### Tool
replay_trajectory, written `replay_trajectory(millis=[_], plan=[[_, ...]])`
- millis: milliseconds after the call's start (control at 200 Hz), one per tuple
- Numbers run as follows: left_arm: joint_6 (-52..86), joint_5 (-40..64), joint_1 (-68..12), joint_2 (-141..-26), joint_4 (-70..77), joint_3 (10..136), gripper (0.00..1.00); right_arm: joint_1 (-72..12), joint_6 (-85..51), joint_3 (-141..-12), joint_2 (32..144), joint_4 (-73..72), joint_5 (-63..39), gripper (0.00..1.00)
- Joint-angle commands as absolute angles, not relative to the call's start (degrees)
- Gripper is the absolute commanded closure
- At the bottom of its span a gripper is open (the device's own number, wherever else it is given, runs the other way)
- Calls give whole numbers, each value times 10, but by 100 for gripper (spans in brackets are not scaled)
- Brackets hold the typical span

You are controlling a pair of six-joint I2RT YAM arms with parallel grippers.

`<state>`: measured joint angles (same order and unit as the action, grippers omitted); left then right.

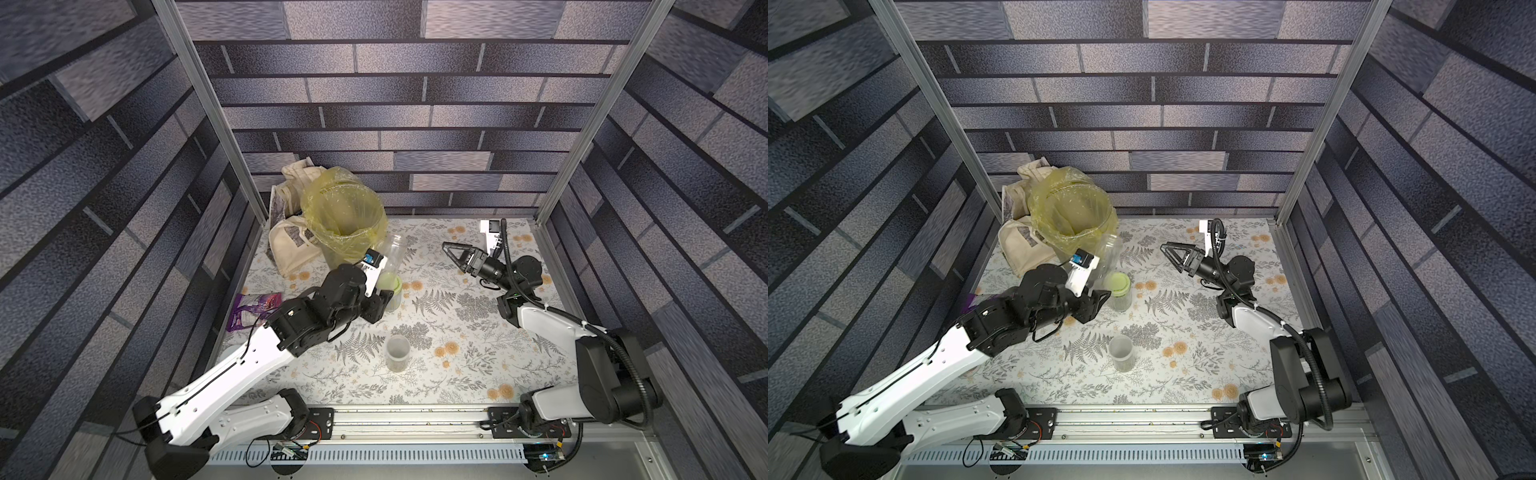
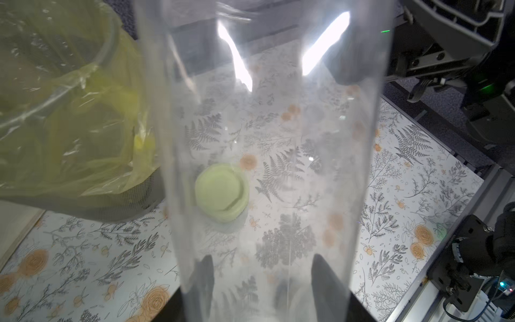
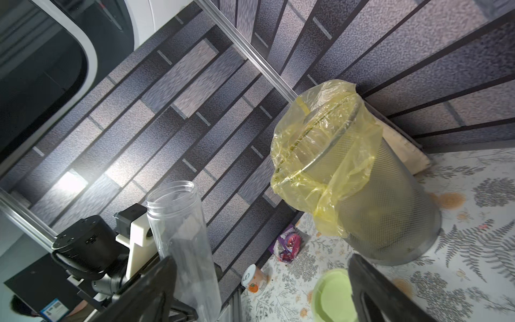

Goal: Empty moldy mung beans from jars
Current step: Pick up the jar from the center of the board, then place the jar at the center of the board.

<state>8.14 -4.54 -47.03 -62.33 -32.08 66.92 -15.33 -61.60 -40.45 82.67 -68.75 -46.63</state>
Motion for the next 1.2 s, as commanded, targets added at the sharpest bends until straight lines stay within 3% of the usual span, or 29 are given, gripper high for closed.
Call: replay_trajectory(millis=[0, 371, 671, 932, 1192], plan=[[-10, 26, -455, -678, -285, 738, 43, -152, -675, -434, 831, -791, -502, 5], [-26, 124, -423, -799, -278, 848, 44, -153, -644, -441, 819, -746, -493, 7], [-33, 142, -426, -836, -288, 881, 44, -167, -511, -453, 752, -557, -460, 8], [-49, 181, -427, -850, -293, 896, 45, -170, -552, -447, 764, -626, -469, 6], [-91, 233, -439, -890, -366, 947, 45, -170, -525, -453, 754, -599, -467, 7]])
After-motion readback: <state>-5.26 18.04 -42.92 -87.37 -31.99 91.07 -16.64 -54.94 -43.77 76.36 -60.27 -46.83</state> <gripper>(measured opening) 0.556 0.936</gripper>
